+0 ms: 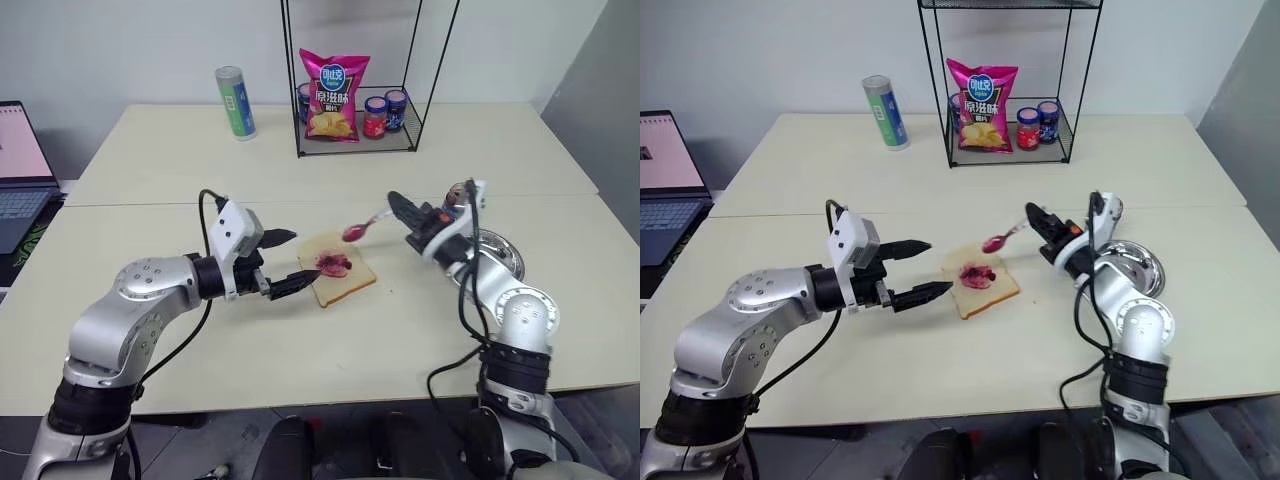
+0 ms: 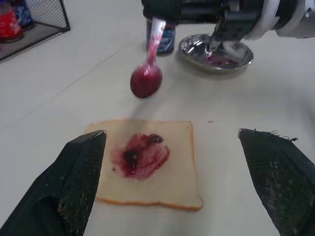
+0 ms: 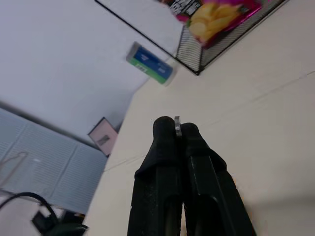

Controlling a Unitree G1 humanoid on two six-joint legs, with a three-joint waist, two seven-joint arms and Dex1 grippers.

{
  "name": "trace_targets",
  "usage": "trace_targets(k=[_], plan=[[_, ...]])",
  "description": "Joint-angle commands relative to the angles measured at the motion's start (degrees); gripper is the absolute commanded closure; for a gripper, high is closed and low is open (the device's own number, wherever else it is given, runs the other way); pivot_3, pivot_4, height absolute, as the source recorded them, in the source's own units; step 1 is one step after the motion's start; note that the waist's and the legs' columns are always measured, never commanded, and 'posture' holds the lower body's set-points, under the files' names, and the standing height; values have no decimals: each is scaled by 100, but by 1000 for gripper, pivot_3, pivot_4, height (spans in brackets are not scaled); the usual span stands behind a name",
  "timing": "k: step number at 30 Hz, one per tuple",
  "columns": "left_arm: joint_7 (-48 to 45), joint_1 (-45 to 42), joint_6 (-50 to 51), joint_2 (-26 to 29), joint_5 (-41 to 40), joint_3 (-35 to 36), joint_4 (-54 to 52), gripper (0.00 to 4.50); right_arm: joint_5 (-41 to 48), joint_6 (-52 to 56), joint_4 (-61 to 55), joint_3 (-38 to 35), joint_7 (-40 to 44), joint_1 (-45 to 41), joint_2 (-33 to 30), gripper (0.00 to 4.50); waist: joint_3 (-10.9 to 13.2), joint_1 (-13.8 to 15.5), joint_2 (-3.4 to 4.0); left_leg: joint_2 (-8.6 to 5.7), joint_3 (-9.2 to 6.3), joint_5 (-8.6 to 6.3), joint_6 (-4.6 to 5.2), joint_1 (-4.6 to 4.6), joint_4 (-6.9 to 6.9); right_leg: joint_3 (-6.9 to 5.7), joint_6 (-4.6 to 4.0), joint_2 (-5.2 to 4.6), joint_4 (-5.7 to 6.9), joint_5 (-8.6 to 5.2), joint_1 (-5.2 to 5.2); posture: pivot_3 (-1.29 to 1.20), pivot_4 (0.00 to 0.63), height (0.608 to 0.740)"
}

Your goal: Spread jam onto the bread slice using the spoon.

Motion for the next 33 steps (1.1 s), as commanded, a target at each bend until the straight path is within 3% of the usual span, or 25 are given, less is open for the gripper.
trace_targets(k=[1, 8, 17, 27, 33], plan=[[-452, -784, -437, -321, 357, -744, 407, 0, 443, 150, -1017, -386, -450, 317, -603, 4474, 0, -7, 0, -1, 2, 0, 0, 0, -2, 2, 0, 1, 0, 0, -1, 0, 150, 740], [-570, -1560, -1331, -1309, 1120, -1620, 1394, 0, 283, -67, -980, -1081, -707, 903, -1688, 4474, 1, -25, -3, -1, 4, 0, 0, -1, -3, 5, 2, 6, -1, -1, -3, 0, 150, 740], [-372, -1872, -2160, -2392, 1678, -1894, 2500, 0, -861, -1042, 338, -1136, -84, 1125, -1985, 4474, 3, -38, -5, -1, 4, 0, 1, 0, 3, 5, 4, 17, 4, -1, -4, 0, 150, 740], [-306, -1583, -2124, -2526, 1806, -1822, 2334, 0, -928, -1696, 1854, -1377, 1032, 960, -1881, 4474, 2, -43, -4, -1, 8, 0, 2, 0, 4, 13, 8, 13, 1, 1, -2, 0, 150, 740], [-232, -1454, -1965, -2502, 1809, -1814, 2087, 0, -908, -1806, 2277, -1509, 1280, 901, -1933, 4474, 2, -44, -4, 0, 6, 1, 3, 6, 6, 11, 9, 13, 5, 2, 5, 0, 150, 740]])
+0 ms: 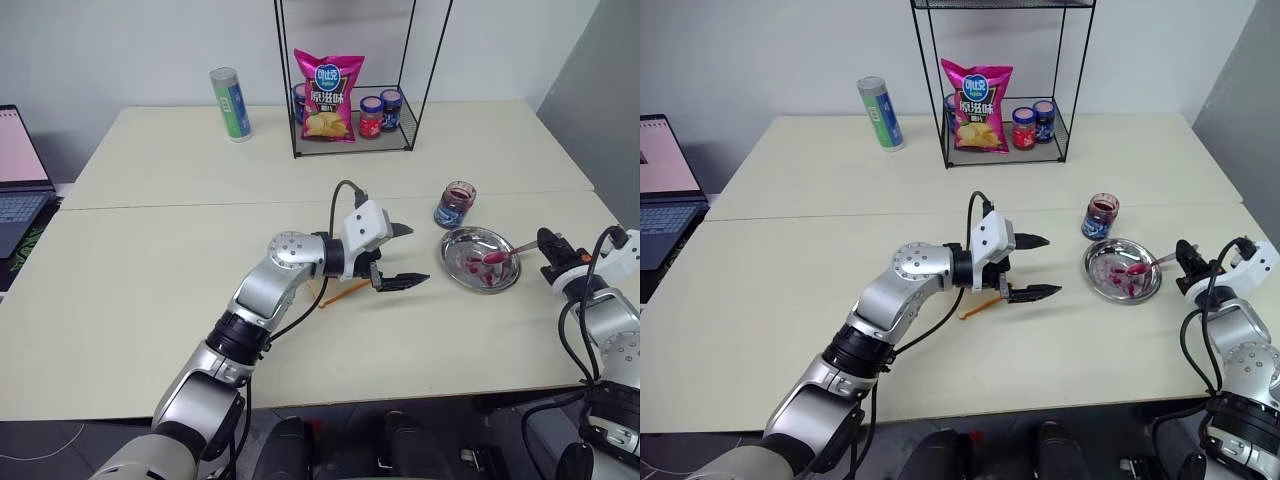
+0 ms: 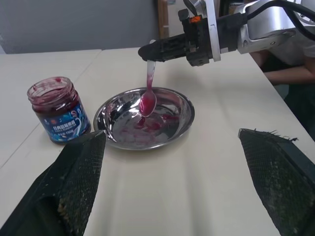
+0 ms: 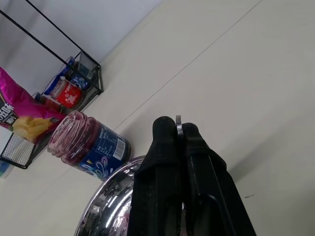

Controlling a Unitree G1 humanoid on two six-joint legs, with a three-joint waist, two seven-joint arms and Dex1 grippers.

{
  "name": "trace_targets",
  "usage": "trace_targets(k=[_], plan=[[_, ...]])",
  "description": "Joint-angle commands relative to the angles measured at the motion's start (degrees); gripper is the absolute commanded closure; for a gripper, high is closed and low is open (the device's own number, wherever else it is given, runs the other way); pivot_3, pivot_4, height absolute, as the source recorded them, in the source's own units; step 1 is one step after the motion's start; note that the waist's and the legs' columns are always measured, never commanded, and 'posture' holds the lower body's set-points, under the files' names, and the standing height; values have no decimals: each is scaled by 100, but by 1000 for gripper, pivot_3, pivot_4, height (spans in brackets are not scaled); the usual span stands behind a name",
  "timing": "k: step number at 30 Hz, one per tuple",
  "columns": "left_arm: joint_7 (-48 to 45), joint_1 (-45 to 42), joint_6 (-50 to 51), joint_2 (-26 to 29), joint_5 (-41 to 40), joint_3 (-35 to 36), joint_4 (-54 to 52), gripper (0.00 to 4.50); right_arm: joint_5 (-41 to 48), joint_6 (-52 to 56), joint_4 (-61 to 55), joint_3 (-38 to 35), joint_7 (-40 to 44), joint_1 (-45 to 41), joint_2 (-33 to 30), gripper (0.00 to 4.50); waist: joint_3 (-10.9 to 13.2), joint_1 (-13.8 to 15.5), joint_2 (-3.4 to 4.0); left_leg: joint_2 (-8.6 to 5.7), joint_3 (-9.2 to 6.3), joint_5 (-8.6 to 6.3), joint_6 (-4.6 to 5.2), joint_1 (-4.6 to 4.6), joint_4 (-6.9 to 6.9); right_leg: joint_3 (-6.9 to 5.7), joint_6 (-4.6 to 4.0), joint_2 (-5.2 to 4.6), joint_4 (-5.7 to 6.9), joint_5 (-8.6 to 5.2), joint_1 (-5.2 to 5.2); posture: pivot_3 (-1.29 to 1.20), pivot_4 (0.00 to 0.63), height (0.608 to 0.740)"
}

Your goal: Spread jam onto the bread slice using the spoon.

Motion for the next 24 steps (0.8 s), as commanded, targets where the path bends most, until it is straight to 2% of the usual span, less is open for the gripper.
trace_targets(k=[1, 3, 13, 14, 19, 24], plan=[[63, 22, 67, -24, -2, 73, -387, 0, -4, -100, 176, -182, 97, -81, -113, 4031, 0, 0, 0, 0, 2, 0, 0, 2, 0, 2, 0, 0, 1, 0, 1, 0, 150, 740], [83, 34, 109, -35, -2, 65, -430, 0, 2, -102, 212, -214, 78, -127, -113, 3800, -1, 1, 1, -1, 1, 0, 0, 5, 0, 1, 0, 0, 0, 0, 5, 0, 150, 740], [111, -8, 58, -76, 37, 64, -328, 0, 18, -91, 375, -298, 50, -322, -198, 1498, -1, -2, 2, 0, 2, 0, 0, 6, 0, 3, 0, -1, 2, 1, 5, 0, 150, 740], [112, -11, 56, -73, 37, 73, -325, 0, 30, -94, 397, -328, 42, -338, -210, 1367, -1, -2, 2, -1, 3, 0, 0, 6, 0, 3, 0, -1, 2, 0, 4, 0, 150, 740], [133, -3, 50, -59, 43, 109, -338, 0, 15, -123, 538, -440, 30, -413, -292, 77, -1, -1, 2, -2, 5, 0, 0, 6, 0, 4, 0, -1, 1, 1, 4, 0, 150, 740], [159, 8, 56, -30, 59, 137, -369, 0, -93, -220, 659, -523, -27, -483, -403, 27, -1, -3, 2, 0, 5, 1, 0, 9, 0, 5, 0, -1, 5, 1, 5, 0, 150, 740]])
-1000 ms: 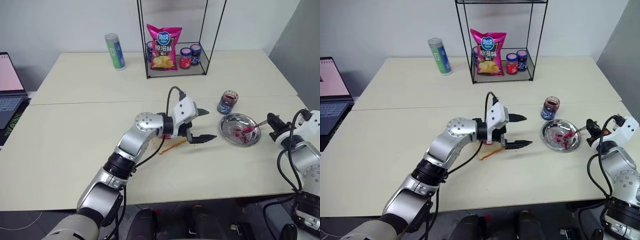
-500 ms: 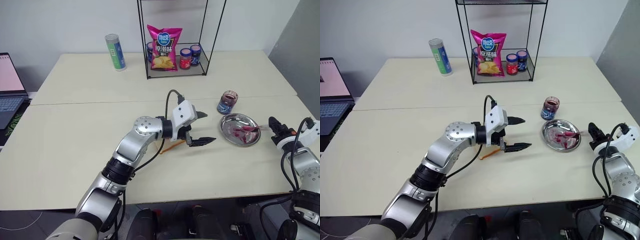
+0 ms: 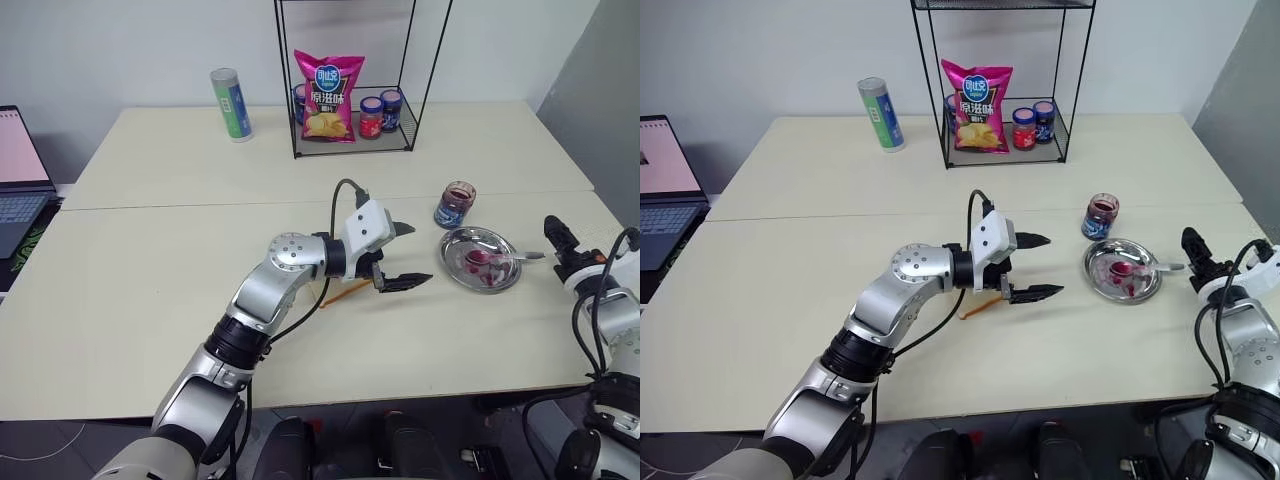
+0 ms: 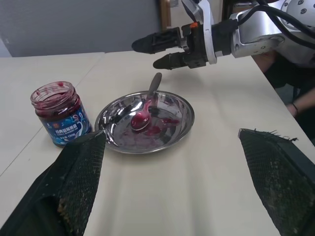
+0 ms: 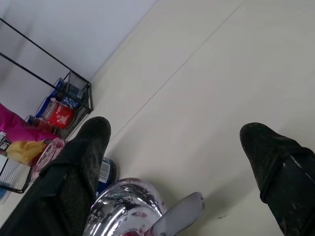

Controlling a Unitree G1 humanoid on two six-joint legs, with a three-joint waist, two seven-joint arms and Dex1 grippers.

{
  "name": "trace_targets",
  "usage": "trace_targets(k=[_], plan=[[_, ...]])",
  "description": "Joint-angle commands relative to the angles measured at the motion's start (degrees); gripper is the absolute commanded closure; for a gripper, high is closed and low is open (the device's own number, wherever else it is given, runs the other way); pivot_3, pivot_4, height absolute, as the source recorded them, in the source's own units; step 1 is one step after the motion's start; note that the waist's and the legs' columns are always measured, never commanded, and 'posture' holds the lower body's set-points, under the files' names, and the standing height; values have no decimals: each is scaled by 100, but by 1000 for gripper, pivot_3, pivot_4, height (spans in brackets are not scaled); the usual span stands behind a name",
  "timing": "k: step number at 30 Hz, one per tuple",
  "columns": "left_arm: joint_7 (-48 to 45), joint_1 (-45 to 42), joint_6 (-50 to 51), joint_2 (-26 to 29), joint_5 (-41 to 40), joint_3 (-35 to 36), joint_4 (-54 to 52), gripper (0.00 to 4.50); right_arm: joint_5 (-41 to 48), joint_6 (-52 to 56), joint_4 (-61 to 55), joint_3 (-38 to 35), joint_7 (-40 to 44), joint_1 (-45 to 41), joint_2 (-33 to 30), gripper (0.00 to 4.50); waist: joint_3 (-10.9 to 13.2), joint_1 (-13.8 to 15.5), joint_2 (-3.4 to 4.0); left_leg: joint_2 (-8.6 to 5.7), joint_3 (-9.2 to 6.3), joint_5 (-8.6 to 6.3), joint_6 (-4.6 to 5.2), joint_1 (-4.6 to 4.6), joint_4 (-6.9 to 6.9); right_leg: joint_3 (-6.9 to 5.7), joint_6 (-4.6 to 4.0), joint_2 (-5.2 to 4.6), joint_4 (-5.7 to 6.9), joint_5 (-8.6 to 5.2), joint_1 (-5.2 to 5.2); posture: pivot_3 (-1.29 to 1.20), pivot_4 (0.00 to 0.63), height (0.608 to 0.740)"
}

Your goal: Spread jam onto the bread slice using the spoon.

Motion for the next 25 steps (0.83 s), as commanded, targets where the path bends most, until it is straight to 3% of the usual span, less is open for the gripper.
trace_targets(k=[1, 4, 7, 11, 14, 20, 25], plan=[[34, -19, -59, 21, 17, 131, -177, 0, -74, -198, -3, -212, -26, -135, -235, 27, 0, 0, 0, 0, 0, 0, 0, 0, 0, 0, 0, 0, 0, 0, 0, 0, 150, 740], [25, -44, 88, 219, -40, 325, -223, 0, -63, -155, -305, -281, -70, -88, -461, 27, 0, 3, 0, -1, 1, 0, 0, 0, 0, 0, 0, -1, 0, 0, 0, 0, 150, 740], [-72, -56, 369, 588, -231, 649, -345, 0, -371, 264, -1136, 351, 275, 227, -969, 27, -2, -6, 8, 0, 2, 0, 0, -1, -2, 2, 0, -1, 0, 0, -2, 0, 150, 740], [-410, 152, 708, 1586, -346, 1131, -570, 0, -263, 1012, -2763, 1474, 1646, 880, -2044, 27, -2, -51, 9, 5, 3, 0, 0, 10, -4, 4, 0, 11, 2, -1, 0, 0, 150, 740], [-615, 443, 1026, 2215, -553, 1490, -769, 0, -107, 1264, -3534, 1884, 2440, 1138, -2611, 27, -1, -47, 3, 12, -4, 0, -1, 28, -5, -3, -3, 26, -1, -3, 18, 0, 150, 740], [-830, 1467, 1410, 3067, -829, 2015, -1330, 0, 152, 1581, -4420, 2299, 3147, 1441, -2944, 27, 3, 30, -8, 5, -2, 0, -1, 24, -2, -4, -2, -6, -6, -3, 19, 0, 150, 740], [-748, 2257, 1634, 3298, -1079, 2320, -1854, 0, -161, 1466, -4612, 2626, 3266, 1773, -2840, 27, 6, 57, -21, 3, -4, -3, 2, 13, -2, -6, 1, -15, -15, -4, 15, 0, 150, 740]])
